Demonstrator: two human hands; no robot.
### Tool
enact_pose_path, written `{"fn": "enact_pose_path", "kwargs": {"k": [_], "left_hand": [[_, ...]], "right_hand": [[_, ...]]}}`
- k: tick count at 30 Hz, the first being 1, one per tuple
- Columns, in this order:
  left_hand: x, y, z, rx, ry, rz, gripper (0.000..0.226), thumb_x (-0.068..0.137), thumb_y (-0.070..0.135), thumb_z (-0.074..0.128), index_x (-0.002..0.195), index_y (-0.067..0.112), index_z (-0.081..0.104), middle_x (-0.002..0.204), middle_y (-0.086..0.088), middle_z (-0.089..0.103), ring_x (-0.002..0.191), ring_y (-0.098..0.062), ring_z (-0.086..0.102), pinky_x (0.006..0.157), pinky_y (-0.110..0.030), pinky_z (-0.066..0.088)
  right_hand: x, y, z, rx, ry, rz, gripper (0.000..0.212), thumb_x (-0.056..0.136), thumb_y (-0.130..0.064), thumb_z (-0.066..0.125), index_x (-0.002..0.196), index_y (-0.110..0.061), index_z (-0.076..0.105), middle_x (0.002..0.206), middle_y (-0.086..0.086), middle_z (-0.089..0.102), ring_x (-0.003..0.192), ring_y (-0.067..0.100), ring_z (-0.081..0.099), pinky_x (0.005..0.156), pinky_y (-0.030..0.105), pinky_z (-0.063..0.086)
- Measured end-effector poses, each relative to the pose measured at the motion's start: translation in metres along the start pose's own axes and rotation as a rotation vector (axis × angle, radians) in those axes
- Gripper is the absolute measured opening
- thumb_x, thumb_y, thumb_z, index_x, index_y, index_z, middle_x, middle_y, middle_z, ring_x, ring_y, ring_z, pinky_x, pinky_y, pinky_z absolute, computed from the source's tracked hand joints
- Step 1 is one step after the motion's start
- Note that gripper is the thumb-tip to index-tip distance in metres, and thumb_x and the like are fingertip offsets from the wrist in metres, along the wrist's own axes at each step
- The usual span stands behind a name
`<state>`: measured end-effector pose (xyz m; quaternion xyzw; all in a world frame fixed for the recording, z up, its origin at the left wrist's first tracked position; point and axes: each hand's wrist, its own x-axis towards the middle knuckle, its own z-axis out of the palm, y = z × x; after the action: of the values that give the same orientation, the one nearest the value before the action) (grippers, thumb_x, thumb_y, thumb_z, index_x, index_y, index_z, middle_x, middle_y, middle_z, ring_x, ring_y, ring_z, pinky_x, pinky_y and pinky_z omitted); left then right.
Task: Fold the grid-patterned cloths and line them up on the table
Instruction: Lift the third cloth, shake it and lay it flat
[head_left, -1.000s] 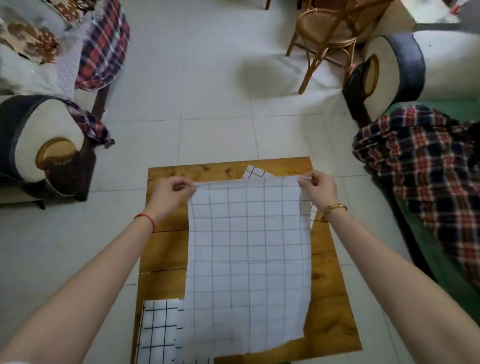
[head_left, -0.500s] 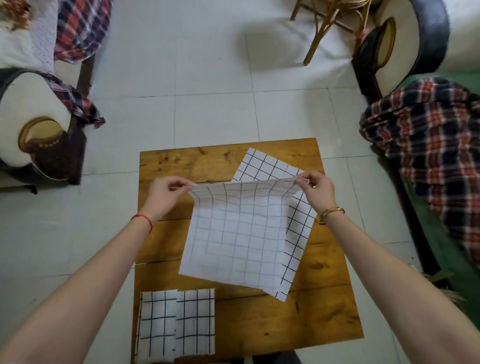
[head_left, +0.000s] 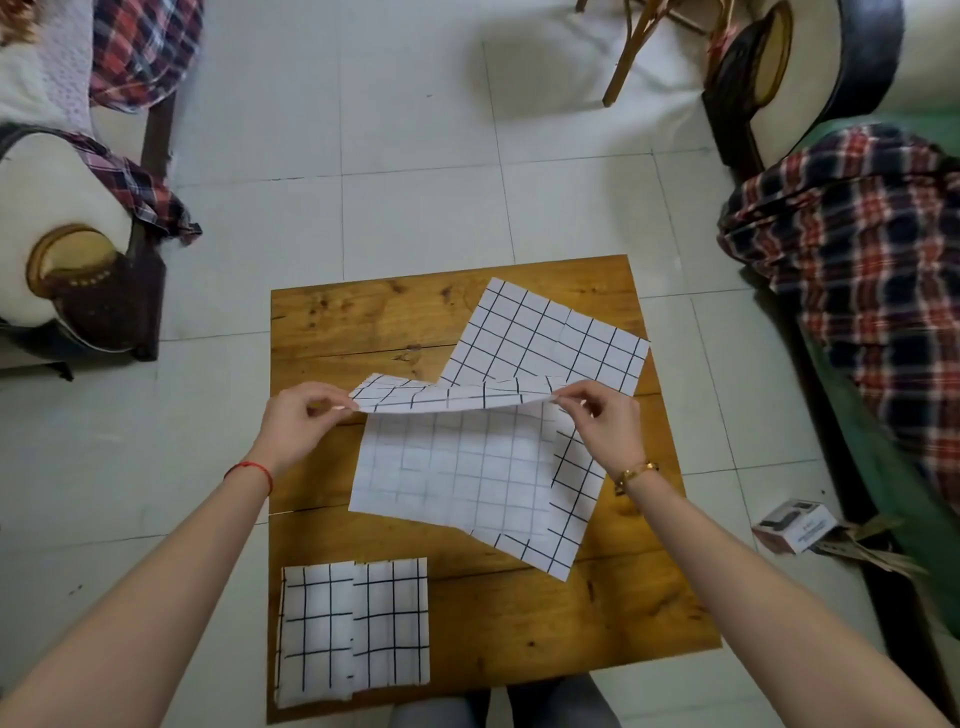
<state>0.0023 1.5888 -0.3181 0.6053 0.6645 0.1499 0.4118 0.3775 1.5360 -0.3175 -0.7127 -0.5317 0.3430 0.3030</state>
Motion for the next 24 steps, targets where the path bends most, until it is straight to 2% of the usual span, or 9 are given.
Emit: {"fn": "enact_pose_path", "kwargs": {"k": [2, 7, 11, 15, 17, 19, 21, 24], "left_hand": [[-0.010, -0.014, 0.007, 0.014, -0.057, -0.020, 0.012, 0.084, 0.013, 0.072, 0.087, 0.024, 0.075, 0.102, 0.006, 0.067, 0.100, -0.011, 0.058, 0.081, -0.016, 0.043], [-0.032, -0.049, 0.032, 0.091, -0.123, -0.086, 0.020, 0.083, 0.009, 0.072, 0.082, 0.028, 0.075, 0.103, 0.006, 0.065, 0.101, -0.013, 0.059, 0.095, -0.033, 0.049], [-0.043, -0.070, 0.054, 0.140, -0.151, -0.116, 0.022, 0.084, 0.004, 0.068, 0.084, 0.025, 0.074, 0.106, 0.004, 0.062, 0.103, -0.013, 0.056, 0.101, -0.034, 0.046], [-0.050, -0.086, 0.075, 0.224, -0.198, -0.120, 0.020, 0.088, 0.007, 0.063, 0.089, 0.025, 0.072, 0.116, 0.002, 0.060, 0.113, -0.015, 0.052, 0.107, -0.035, 0.040], [-0.051, -0.094, 0.084, 0.267, -0.215, -0.130, 0.025, 0.090, 0.006, 0.059, 0.092, 0.027, 0.071, 0.120, 0.002, 0.058, 0.120, -0.018, 0.049, 0.111, -0.041, 0.037], [-0.051, -0.098, 0.090, 0.281, -0.193, -0.140, 0.030, 0.091, 0.002, 0.055, 0.094, 0.027, 0.071, 0.122, 0.001, 0.058, 0.123, -0.020, 0.047, 0.112, -0.042, 0.035], [-0.047, -0.099, 0.095, 0.252, -0.147, -0.168, 0.033, 0.092, 0.000, 0.050, 0.097, 0.025, 0.071, 0.123, -0.001, 0.058, 0.122, -0.021, 0.047, 0.109, -0.041, 0.039], [-0.030, -0.095, 0.095, 0.181, -0.056, -0.175, 0.030, 0.094, 0.002, 0.048, 0.106, 0.020, 0.068, 0.122, -0.005, 0.059, 0.102, -0.019, 0.058, 0.092, -0.037, 0.053]], "right_hand": [[-0.019, 0.012, 0.006, -0.038, -0.046, 0.006, 0.004, 0.085, -0.024, 0.069, 0.085, -0.027, 0.072, 0.083, -0.018, 0.070, 0.068, 0.005, 0.061, 0.060, 0.013, 0.045], [-0.061, 0.039, 0.023, -0.151, -0.188, 0.032, 0.006, 0.087, -0.026, 0.066, 0.089, -0.031, 0.070, 0.084, -0.021, 0.069, 0.067, 0.004, 0.062, 0.059, 0.016, 0.049], [-0.085, 0.061, 0.038, -0.292, -0.278, 0.074, 0.007, 0.088, -0.026, 0.063, 0.093, -0.030, 0.067, 0.087, -0.019, 0.067, 0.063, -0.002, 0.057, 0.061, 0.027, 0.054], [-0.097, 0.080, 0.054, -0.336, -0.349, 0.132, 0.013, 0.085, -0.023, 0.066, 0.097, -0.028, 0.065, 0.095, -0.015, 0.066, 0.066, -0.006, 0.050, 0.069, 0.028, 0.054], [-0.099, 0.087, 0.063, -0.351, -0.411, 0.140, 0.022, 0.080, -0.030, 0.072, 0.100, -0.025, 0.063, 0.097, -0.013, 0.064, 0.074, -0.002, 0.051, 0.074, 0.029, 0.053], [-0.099, 0.092, 0.069, -0.363, -0.481, 0.157, 0.034, 0.075, -0.044, 0.075, 0.100, -0.025, 0.062, 0.097, -0.013, 0.060, 0.078, 0.002, 0.051, 0.072, 0.024, 0.049], [-0.095, 0.094, 0.073, -0.348, -0.457, 0.181, 0.037, 0.073, -0.053, 0.073, 0.094, -0.025, 0.061, 0.092, -0.014, 0.059, 0.076, 0.003, 0.051, 0.067, 0.020, 0.045], [-0.077, 0.096, 0.076, -0.194, -0.167, 0.305, 0.029, 0.081, -0.050, 0.066, 0.083, -0.021, 0.062, 0.082, -0.009, 0.063, 0.074, 0.008, 0.058, 0.062, 0.022, 0.046]]}}
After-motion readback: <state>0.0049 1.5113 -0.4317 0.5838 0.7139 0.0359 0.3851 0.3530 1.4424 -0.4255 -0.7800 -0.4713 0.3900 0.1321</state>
